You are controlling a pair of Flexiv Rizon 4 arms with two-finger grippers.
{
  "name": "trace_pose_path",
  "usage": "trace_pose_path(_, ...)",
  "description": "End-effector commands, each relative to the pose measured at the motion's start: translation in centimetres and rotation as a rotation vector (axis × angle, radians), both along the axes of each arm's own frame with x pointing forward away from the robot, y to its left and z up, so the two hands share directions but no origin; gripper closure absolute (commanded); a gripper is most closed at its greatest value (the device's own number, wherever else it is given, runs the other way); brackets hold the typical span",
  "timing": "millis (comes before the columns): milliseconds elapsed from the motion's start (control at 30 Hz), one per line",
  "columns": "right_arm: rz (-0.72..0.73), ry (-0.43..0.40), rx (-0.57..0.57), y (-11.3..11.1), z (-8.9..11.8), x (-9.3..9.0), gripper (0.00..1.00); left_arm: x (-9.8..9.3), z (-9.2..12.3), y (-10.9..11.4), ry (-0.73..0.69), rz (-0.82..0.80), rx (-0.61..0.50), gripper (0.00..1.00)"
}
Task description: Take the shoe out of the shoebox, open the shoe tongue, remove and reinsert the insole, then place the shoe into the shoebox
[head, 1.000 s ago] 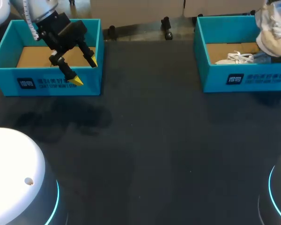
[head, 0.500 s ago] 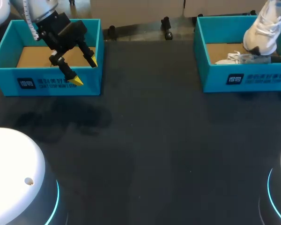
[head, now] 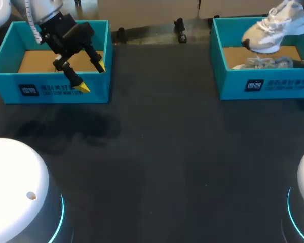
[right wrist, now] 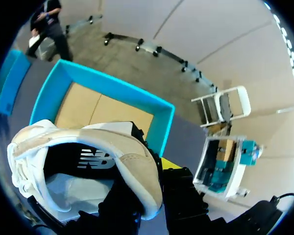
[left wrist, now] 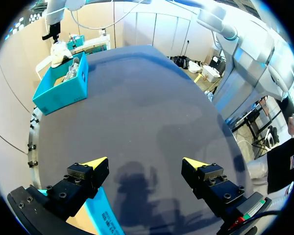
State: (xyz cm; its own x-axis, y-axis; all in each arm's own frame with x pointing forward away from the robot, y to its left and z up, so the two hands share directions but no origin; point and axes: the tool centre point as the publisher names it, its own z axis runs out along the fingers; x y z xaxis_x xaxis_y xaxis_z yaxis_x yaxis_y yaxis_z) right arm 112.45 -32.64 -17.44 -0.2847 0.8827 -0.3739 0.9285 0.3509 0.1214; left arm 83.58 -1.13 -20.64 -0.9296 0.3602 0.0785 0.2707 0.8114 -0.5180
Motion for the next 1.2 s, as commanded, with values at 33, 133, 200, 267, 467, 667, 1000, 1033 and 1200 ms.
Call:
trace_pose_path(33, -0.111, 0.067, 0.029, -0.1, 0.6, 1.2, 1.00, -0.1, 0.0, 0.1, -0.002, 0.000, 0.002, 0.00)
trace_pose_path(133, -0.111, 0.067, 0.029, -0.1, 0.6, 1.2, 1.00, -0.1, 0.0, 0.1, -0.002, 0.000, 0.002, 0.00)
trace_pose_path(200, -0.111, 0.067, 0.029, -0.1, 0.6, 1.2, 1.00, -0.1, 0.0, 0.1, -0.002, 0.000, 0.002, 0.00)
trace_pose_path(267, -0.111, 0.067, 0.029, -0.1, 0.6, 1.2, 1.00, -0.1, 0.0, 0.1, -0.002, 0.000, 0.002, 0.00)
trace_pose_path(467, -0.239, 0.028, 0.001, -0.6, 0.1, 1.6, 1.00, -0.1, 0.0, 0.1, -0.002, 0.000, 0.002, 0.00)
trace_pose_path(667, -0.394, -0.017, -0.078, -1.4, -0.9, 2.4, 1.00, -0.1, 0.0, 0.1, -0.002, 0.000, 0.002, 0.00)
trace_pose_path(1000, -0.463, -0.063, -0.069, -1.1, -2.1, 2.4, 1.00, -0.1, 0.0, 0.1, -0.002, 0.000, 0.002, 0.00)
trace_pose_path(1033, -0.460, -0.070, -0.063, -1.0, -2.2, 2.3, 1.00, -0.1, 0.0, 0.1, -0.002, 0.000, 0.002, 0.00)
trace_pose_path(1200, -0.456, -0.066, -0.073, -0.6, -3.1, 2.0, 1.00, -0.1, 0.0, 0.1, -0.002, 0.000, 0.002, 0.00)
